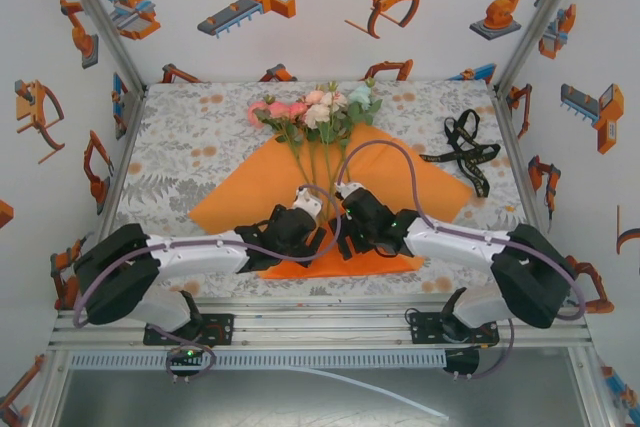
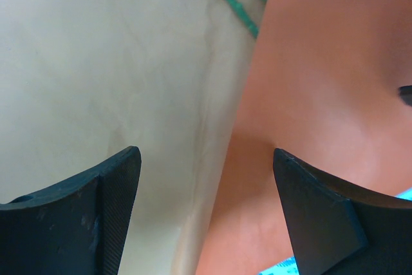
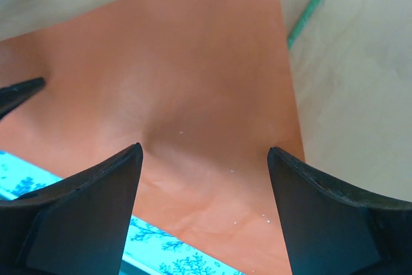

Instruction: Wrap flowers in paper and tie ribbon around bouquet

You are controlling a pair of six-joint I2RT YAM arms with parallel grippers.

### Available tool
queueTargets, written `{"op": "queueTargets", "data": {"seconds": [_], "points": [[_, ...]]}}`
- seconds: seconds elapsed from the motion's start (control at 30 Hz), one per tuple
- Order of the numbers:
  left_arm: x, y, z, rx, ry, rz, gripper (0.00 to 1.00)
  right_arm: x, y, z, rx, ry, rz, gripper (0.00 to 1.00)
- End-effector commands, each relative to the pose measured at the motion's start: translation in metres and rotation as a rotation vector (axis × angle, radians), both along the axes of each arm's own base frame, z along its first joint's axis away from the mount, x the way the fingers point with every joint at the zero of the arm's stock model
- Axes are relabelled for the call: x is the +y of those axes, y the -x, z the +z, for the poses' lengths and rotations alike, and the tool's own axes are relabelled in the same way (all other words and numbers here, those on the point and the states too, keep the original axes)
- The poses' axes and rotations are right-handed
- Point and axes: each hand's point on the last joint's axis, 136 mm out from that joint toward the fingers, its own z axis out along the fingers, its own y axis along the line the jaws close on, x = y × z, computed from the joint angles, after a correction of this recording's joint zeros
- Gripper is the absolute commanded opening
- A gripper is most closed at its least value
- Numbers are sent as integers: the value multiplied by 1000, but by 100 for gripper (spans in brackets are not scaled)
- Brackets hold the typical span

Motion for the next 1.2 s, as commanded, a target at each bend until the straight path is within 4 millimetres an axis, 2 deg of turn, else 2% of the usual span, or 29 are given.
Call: {"op": "queueTargets", "data": {"seconds": [0.0, 0.1, 0.2, 0.3, 0.43, 0.53, 0.6, 0.7, 0.8, 0.9, 1.03, 1.17], "points": [[6, -7, -11, -14, -39, 50, 77, -11, -8, -8, -45, 68, -29, 72], [10, -7, -21, -5, -46, 79, 77, -13, -7, -8, -37, 81, -23, 72], [12, -9, -18, -19, -20, 103, 77, -13, -5, 5, -43, 82, -8, 72], [9, -10, -1, -42, 34, 98, 78, -11, 0, 28, -66, 38, 17, 71], [3, -9, 40, -82, 144, 73, 80, -11, 17, 54, -72, -55, 20, 71], [1, -4, 72, -102, 227, 42, 81, -14, 28, 62, -55, -124, -12, 70], [1, 0, 86, -103, 269, 27, 81, -14, 32, 64, -46, -172, -27, 69], [14, 2, 96, -105, 291, 76, 82, -2, 33, 67, -34, -223, 2, 67], [58, -12, 97, -110, 283, 309, 85, 13, 26, 66, -35, -241, 18, 68], [124, -30, 76, 23, 352, 658, 83, 20, 8, 61, -74, -183, 4, 68], [196, -46, 52, 97, 488, 977, 81, 14, -25, 51, -159, -62, -63, 68], [255, -58, 46, 47, 508, 1171, 82, 0, -48, 41, -191, -9, -122, 68]]}}
